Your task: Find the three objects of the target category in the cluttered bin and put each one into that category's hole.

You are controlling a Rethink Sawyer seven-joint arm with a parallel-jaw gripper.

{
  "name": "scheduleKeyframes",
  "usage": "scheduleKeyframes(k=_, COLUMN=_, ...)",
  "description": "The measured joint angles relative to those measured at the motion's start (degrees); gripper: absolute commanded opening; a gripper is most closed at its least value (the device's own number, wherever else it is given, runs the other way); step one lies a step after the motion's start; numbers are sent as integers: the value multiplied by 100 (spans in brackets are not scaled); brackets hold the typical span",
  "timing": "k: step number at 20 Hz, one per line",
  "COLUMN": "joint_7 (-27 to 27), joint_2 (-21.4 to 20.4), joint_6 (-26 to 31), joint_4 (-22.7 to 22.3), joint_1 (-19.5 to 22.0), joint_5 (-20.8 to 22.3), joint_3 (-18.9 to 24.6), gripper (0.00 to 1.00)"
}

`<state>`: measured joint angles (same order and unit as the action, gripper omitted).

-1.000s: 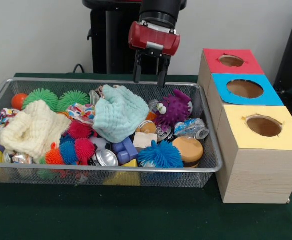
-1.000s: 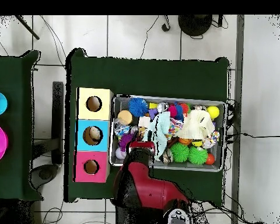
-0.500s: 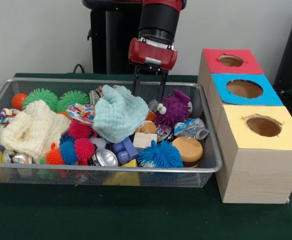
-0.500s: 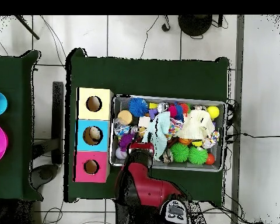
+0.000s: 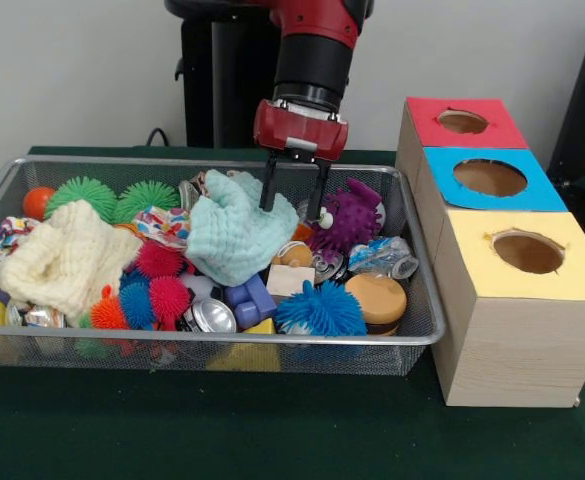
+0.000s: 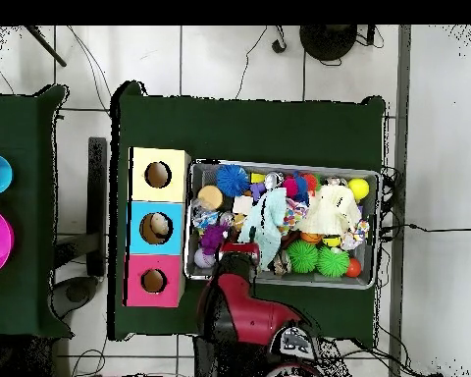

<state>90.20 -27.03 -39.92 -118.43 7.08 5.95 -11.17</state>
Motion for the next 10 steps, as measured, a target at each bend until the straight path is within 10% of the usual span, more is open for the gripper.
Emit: scheduleKeyframes(k=10, joint_7=9, joint_2=185, joint_6=472, joint_4=53, joint_1=585, joint_5=-1, joint_3=539, gripper=100)
